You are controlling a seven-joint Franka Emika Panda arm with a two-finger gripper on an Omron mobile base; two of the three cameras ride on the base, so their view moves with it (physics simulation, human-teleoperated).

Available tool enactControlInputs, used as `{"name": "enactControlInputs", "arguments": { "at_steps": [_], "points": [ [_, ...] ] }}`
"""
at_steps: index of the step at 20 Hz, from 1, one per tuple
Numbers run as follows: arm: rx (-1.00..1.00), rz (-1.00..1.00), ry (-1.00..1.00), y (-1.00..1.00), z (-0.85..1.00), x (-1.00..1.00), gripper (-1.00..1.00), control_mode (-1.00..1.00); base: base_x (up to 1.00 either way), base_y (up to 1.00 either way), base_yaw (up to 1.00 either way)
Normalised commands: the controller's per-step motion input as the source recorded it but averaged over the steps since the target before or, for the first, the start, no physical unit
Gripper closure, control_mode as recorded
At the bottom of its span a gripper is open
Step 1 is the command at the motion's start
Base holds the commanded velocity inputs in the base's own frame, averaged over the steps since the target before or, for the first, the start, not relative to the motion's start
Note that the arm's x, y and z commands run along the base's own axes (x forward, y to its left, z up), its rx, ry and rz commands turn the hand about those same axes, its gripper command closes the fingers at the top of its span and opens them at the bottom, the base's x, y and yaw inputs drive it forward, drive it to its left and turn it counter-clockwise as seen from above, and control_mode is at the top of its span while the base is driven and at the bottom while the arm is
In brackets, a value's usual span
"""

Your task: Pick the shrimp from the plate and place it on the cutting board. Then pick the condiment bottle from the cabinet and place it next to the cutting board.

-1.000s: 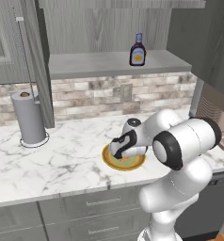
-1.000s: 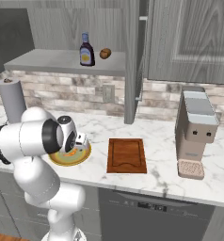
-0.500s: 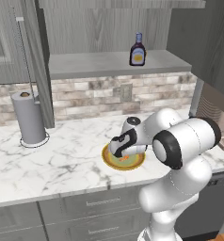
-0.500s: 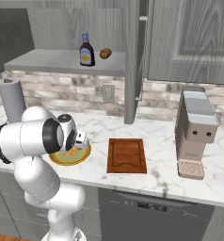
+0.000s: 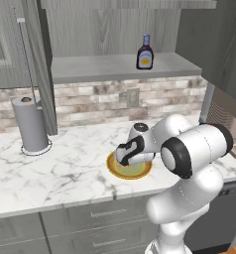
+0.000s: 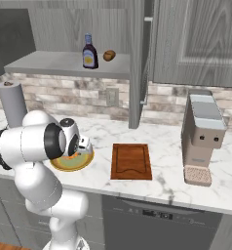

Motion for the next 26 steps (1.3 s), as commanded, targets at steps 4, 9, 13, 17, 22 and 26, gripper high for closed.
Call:
{"name": "enactControlInputs", "arguments": {
  "at_steps": [4, 9, 13, 17, 22, 26],
  "points": [
    [0.00, 0.00, 0.00, 0.00, 0.00, 0.00, 1.00, -1.00, 0.00, 0.00, 0.00],
    [0.00, 0.00, -0.06, -0.01, 0.26, -0.03, 1.00, -1.00, 0.00, 0.00, 0.00],
    [0.00, 0.00, -0.06, -0.04, 0.41, -0.06, 1.00, -1.00, 0.00, 0.00, 0.00],
    [0.00, 0.00, -0.03, -0.05, 0.34, -0.03, 1.00, -1.00, 0.00, 0.00, 0.00],
    [0.00, 0.00, 0.00, -0.09, 0.28, -0.03, 1.00, -1.00, 0.00, 0.00, 0.00],
    [0.00, 0.00, 0.00, -0.15, 0.33, -0.05, 1.00, -1.00, 0.00, 0.00, 0.00]
  ]
}}
